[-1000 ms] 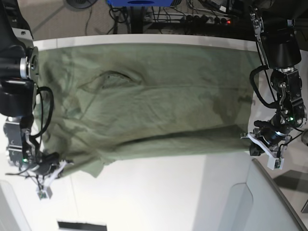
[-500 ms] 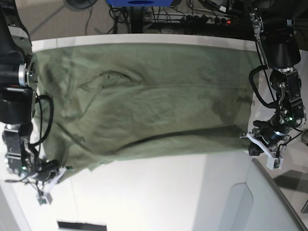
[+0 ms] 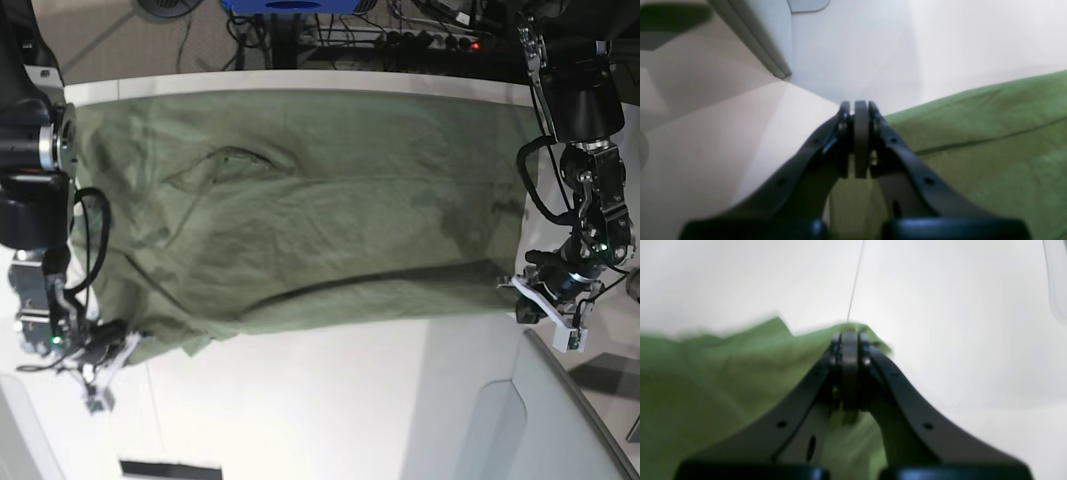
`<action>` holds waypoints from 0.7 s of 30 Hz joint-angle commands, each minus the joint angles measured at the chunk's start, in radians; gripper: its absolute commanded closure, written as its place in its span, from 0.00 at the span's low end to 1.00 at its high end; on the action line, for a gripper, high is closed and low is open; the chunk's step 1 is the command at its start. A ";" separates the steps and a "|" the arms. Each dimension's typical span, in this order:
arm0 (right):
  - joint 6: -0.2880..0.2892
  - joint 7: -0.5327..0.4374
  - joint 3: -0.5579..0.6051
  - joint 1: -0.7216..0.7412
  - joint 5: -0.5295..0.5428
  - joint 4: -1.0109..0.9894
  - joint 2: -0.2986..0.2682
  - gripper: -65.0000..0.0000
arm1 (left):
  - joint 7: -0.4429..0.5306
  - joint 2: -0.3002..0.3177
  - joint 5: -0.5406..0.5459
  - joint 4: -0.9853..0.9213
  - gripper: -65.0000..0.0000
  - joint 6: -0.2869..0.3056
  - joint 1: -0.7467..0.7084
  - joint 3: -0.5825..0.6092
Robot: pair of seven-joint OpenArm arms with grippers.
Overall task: Layout the t-shirt on the table in an organized manner, then fold the t-shirt properly
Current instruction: 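Hold both hem corners and stretch the shirt taut between the grippers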
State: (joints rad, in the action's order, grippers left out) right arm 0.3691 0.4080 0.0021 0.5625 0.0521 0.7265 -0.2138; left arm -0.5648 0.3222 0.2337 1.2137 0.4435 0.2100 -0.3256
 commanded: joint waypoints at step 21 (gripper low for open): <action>0.015 0.056 -0.006 0.003 0.007 0.035 -0.008 1.00 | 0.022 0.022 0.008 0.033 1.00 -0.004 -0.042 -0.004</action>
State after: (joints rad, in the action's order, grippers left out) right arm 0.3828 0.4774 -0.0021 0.5358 0.0517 0.7410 -0.2123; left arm -0.5625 0.3271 0.2333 1.2251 0.4435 0.1524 -0.3256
